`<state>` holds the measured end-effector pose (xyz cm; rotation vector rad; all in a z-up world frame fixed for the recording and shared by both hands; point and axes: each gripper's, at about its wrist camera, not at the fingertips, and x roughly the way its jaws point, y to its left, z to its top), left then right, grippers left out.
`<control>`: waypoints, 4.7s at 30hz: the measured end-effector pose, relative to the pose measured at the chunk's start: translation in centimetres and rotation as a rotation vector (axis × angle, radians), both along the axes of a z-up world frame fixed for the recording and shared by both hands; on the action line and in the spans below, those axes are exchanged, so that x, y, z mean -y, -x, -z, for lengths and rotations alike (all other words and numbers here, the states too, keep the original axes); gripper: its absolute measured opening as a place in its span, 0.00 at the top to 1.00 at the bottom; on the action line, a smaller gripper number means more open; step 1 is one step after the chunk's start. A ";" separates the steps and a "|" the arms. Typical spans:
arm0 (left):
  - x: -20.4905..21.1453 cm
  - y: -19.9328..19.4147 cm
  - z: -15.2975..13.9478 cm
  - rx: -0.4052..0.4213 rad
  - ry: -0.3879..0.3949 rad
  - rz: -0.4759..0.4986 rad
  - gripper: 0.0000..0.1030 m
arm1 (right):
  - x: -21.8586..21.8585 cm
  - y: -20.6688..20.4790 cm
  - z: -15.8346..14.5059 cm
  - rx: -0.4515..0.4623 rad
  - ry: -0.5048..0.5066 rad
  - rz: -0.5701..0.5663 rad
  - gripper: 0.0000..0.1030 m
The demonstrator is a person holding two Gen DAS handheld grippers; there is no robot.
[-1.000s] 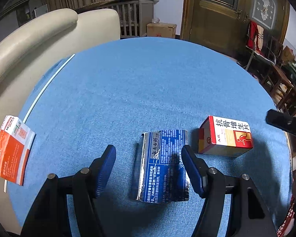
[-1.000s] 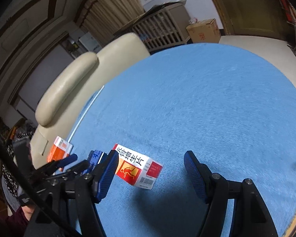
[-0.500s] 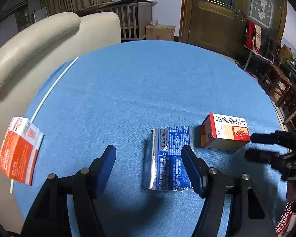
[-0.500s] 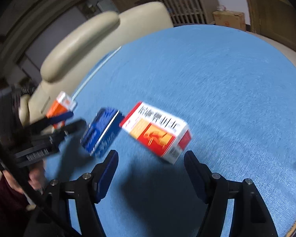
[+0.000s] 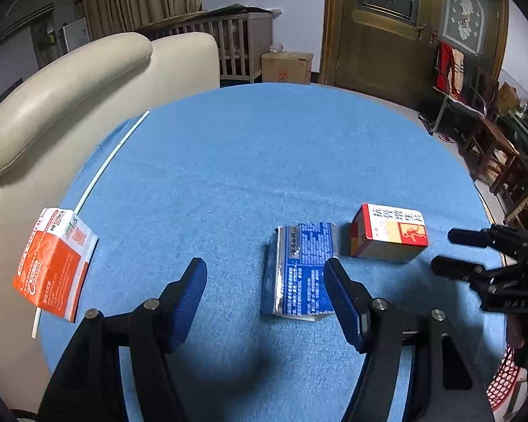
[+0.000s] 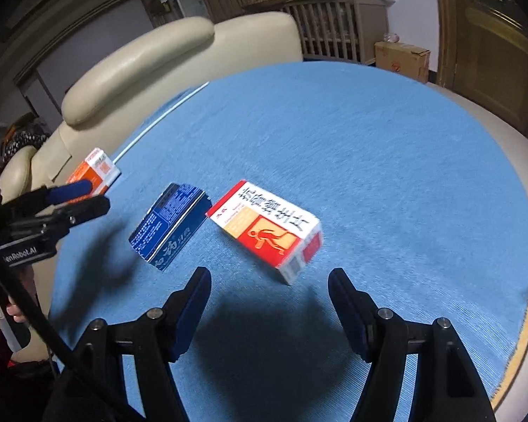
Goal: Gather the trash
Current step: 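Grasp the blue-silver carton with the left tool while the right tool grasps the red-white medicine box, then lift the blue-silver carton with the left tool while the right tool lifts the medicine box, then carry the blue-silver carton and medicine box toward the red basket with both tools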
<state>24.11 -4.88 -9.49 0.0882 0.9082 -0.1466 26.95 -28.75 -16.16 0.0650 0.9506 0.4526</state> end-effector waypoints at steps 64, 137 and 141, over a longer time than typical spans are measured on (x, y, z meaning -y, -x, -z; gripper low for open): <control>4.0 6.3 -1.0 0.071 -0.065 0.134 0.45 | 1.9 8.9 0.1 0.038 -0.187 0.175 0.47; 6.3 19.0 -5.3 0.287 -0.205 0.200 0.44 | 1.2 29.0 -6.3 0.256 -0.212 0.394 0.47; 6.2 18.9 -5.1 0.285 -0.208 0.199 0.44 | 1.1 29.0 -6.2 0.254 -0.211 0.395 0.47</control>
